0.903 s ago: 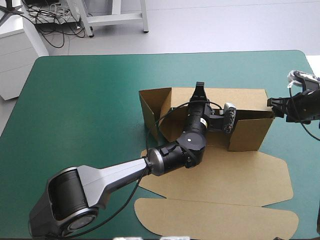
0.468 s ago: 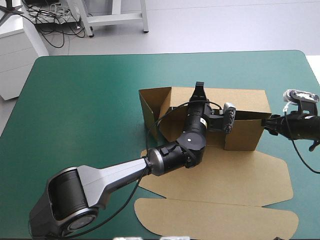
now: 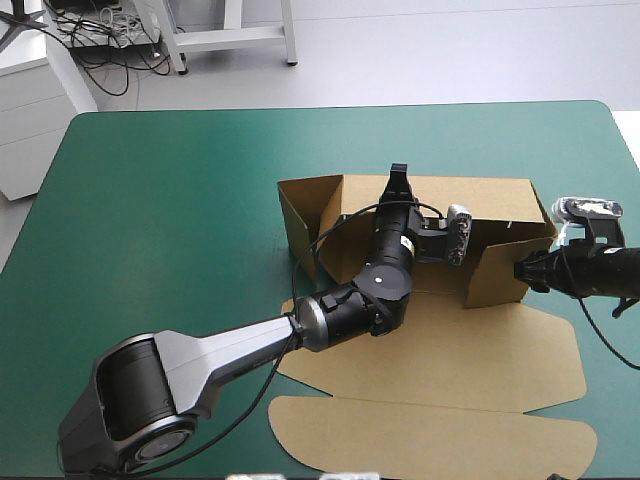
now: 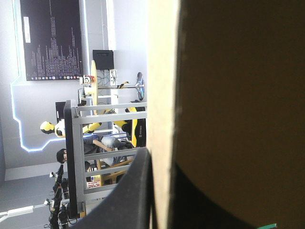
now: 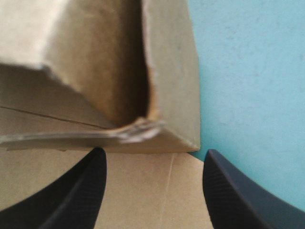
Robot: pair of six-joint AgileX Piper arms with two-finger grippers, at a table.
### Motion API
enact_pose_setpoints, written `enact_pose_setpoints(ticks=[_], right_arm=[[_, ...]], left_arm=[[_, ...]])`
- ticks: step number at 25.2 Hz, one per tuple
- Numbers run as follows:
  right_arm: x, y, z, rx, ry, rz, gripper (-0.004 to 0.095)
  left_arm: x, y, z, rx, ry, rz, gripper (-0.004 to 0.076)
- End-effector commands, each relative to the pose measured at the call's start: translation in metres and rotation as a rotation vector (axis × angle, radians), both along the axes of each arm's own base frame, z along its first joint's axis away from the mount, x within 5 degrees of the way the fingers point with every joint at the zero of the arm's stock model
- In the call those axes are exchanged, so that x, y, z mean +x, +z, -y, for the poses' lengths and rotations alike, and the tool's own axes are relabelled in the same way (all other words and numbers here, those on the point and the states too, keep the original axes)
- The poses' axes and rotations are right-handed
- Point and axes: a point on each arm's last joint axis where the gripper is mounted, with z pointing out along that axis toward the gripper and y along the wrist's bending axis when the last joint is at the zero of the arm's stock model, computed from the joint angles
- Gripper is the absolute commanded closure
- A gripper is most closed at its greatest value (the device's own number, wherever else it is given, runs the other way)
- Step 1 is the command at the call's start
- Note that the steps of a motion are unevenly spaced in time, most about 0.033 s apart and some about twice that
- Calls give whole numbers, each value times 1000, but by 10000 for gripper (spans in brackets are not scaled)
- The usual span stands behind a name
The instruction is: Fold the box
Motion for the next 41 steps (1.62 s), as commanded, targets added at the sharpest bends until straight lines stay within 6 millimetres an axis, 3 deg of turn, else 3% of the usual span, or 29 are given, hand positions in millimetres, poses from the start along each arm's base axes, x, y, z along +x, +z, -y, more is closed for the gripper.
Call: enact_pose_setpoints(ticks=[1, 13, 21, 23, 26, 29, 31, 33, 37, 41], right_arm=[[-4, 14, -5, 8, 42, 49, 356], [9, 14, 5, -114, 35, 157, 356], [-2, 17, 5, -119, 18, 101, 356], [-12, 30, 1, -111, 2, 134, 356], [-28, 79, -1, -128, -105, 262, 356], [-29, 130, 5, -172, -201, 375, 356], [-21, 155, 8, -169, -224, 438, 356], [-3, 166, 14, -134, -255, 445, 356], [29, 161, 21, -84, -248, 411, 356], [65, 142, 30, -30, -244, 371, 356]], left_arm=[[-7, 28, -1, -89, -39, 29, 734], [-7, 28, -1, -89, -39, 29, 734], [-7, 28, -2, -88, -38, 29, 734], [-7, 28, -2, -88, -38, 29, 734], [-7, 28, -2, -88, -38, 29, 734], [-7, 28, -2, -88, -38, 29, 734], [-7, 28, -2, -88, -38, 29, 734], [-7, 28, -2, -88, -38, 29, 734], [-7, 28, -2, -88, -38, 29, 734], [-7, 28, -2, -88, -38, 29, 734]])
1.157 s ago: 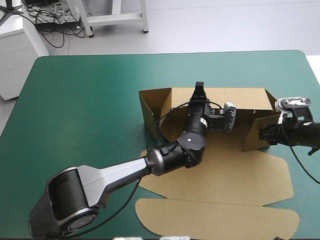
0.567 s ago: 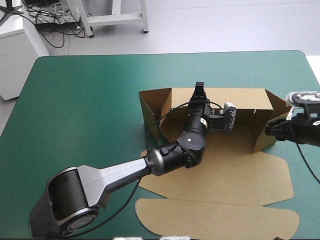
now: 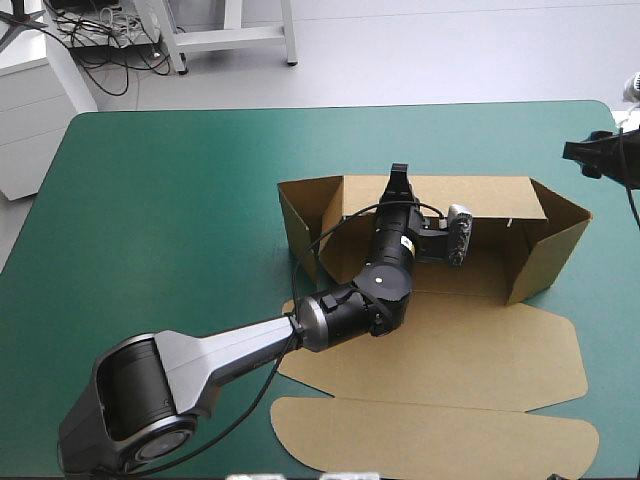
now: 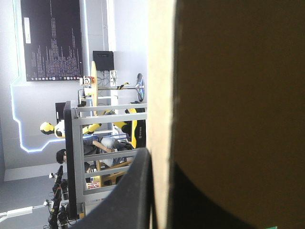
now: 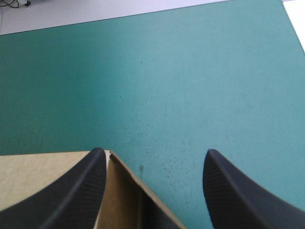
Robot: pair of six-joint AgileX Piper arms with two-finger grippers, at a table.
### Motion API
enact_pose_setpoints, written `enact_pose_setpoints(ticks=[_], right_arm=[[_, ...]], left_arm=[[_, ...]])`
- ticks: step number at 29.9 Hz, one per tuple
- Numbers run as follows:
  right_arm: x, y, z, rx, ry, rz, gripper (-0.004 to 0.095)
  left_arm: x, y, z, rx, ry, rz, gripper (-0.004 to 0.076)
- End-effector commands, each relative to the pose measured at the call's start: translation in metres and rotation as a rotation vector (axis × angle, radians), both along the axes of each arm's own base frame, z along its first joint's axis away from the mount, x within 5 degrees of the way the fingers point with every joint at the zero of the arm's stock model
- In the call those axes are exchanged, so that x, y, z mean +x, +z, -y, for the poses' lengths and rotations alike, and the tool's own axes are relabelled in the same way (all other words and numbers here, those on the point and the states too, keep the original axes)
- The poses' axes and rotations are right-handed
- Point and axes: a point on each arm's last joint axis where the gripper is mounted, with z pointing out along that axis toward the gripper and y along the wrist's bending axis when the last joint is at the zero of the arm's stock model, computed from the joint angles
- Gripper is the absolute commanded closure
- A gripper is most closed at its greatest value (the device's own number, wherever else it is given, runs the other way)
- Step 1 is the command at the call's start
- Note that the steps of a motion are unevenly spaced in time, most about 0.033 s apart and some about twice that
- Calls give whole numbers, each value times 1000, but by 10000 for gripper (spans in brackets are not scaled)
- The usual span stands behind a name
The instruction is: Fold the box
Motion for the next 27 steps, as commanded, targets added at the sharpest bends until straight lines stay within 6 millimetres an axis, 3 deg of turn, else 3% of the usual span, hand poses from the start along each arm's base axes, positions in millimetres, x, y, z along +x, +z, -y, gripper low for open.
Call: enact_pose_setpoints(ticks=[1, 6, 10, 19, 27], right_arm=[[21, 5, 5, 21, -10, 79, 356], [53, -26, 16, 39, -7, -8, 356], [64, -42, 19, 62, -1, -58, 356], [61, -51, 23, -15, 8, -138, 356], [54, -79, 20, 8, 49, -268, 356]], left_arm=[[-7, 28, -2, -82, -35, 28, 734], [-7, 28, -2, -82, -35, 28, 734], [-7, 28, -3, -81, -28, 28, 734], [-7, 28, -3, -79, -23, 29, 734], [-7, 28, -3, -78, -19, 29, 734]])
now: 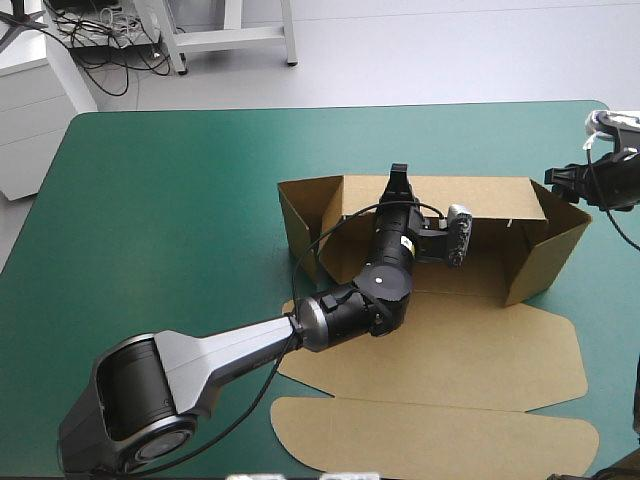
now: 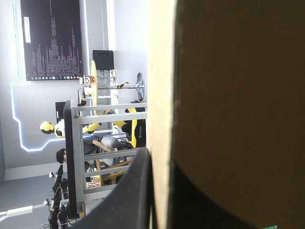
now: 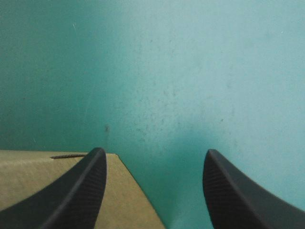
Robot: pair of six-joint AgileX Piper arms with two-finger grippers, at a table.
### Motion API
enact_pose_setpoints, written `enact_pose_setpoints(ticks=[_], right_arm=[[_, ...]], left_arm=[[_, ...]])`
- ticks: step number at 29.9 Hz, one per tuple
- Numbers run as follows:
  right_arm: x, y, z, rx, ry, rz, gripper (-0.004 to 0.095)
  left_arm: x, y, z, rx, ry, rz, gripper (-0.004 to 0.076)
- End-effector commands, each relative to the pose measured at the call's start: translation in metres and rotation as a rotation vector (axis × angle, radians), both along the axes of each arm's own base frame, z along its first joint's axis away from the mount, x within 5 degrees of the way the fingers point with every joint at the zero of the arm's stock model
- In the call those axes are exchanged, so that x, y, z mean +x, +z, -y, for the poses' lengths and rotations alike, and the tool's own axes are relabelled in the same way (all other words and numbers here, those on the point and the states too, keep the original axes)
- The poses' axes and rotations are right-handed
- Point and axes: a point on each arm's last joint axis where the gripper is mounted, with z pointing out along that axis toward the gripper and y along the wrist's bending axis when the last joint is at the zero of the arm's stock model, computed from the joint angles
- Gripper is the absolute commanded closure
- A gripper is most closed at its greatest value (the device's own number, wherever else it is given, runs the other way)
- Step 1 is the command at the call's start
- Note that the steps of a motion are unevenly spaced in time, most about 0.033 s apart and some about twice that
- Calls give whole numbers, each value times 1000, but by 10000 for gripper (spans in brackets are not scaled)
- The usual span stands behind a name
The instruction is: Fold the box
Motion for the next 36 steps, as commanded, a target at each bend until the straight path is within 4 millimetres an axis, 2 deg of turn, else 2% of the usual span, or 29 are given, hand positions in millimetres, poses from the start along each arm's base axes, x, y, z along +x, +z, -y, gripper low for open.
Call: enact_pose_setpoints(ticks=[1, 8, 17, 28, 36], right_arm=[[-9, 12, -4, -3, 11, 38, 356], [-19, -2, -9, 27, 14, -16, 356], [-47, -7, -19, 45, 13, -21, 356], [-72, 5, -35, 95, 74, 47, 356], [-84, 15, -38, 61, 94, 55, 356]], left_arm=[[-7, 28, -3, -78, -19, 29, 734], [-7, 28, -4, -90, -12, 28, 734], [-7, 28, -4, -88, -13, 32, 734], [-6, 29, -4, -82, -16, 45, 734], [-6, 29, -4, -82, -16, 45, 734]])
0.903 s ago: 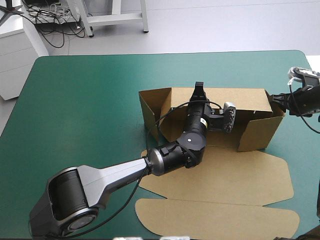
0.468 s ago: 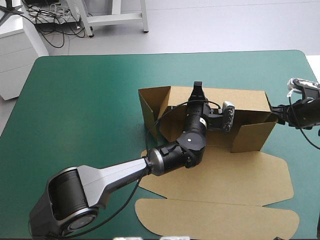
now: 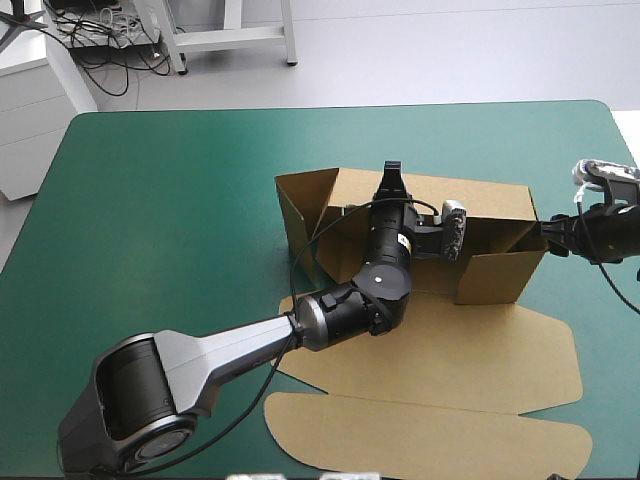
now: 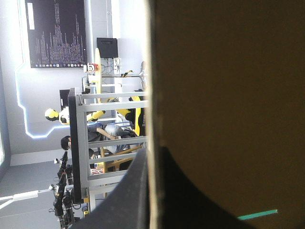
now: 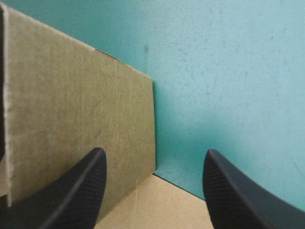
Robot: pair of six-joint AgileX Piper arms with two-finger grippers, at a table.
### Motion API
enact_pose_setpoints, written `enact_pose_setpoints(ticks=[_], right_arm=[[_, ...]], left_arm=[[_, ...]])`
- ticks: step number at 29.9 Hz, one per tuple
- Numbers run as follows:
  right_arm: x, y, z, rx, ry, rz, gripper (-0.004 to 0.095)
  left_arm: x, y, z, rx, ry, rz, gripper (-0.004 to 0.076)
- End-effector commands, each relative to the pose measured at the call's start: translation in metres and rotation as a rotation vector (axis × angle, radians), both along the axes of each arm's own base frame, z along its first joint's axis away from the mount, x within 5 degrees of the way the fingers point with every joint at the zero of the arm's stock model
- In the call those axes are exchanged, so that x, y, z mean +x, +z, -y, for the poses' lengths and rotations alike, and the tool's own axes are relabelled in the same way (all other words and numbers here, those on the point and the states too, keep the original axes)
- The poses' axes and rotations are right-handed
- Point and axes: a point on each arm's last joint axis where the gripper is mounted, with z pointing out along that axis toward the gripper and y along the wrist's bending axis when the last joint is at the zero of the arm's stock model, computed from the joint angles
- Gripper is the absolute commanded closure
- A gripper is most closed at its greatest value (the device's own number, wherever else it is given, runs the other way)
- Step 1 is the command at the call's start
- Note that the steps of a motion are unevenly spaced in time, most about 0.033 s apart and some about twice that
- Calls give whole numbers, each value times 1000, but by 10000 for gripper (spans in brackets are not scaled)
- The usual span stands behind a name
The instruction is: Fold the box
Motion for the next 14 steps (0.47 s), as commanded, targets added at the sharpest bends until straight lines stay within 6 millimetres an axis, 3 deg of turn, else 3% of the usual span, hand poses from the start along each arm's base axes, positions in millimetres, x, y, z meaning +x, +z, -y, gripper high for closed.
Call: enact_pose_setpoints(ticks=[1, 14], right_arm=[[-8, 23, -6, 7, 11, 87, 356], [-9, 22, -4, -17, 8, 80, 356]], left_arm=[[-8, 28, 0, -86, -61, 33, 734], [-9, 28, 1, -89, -71, 32, 734]])
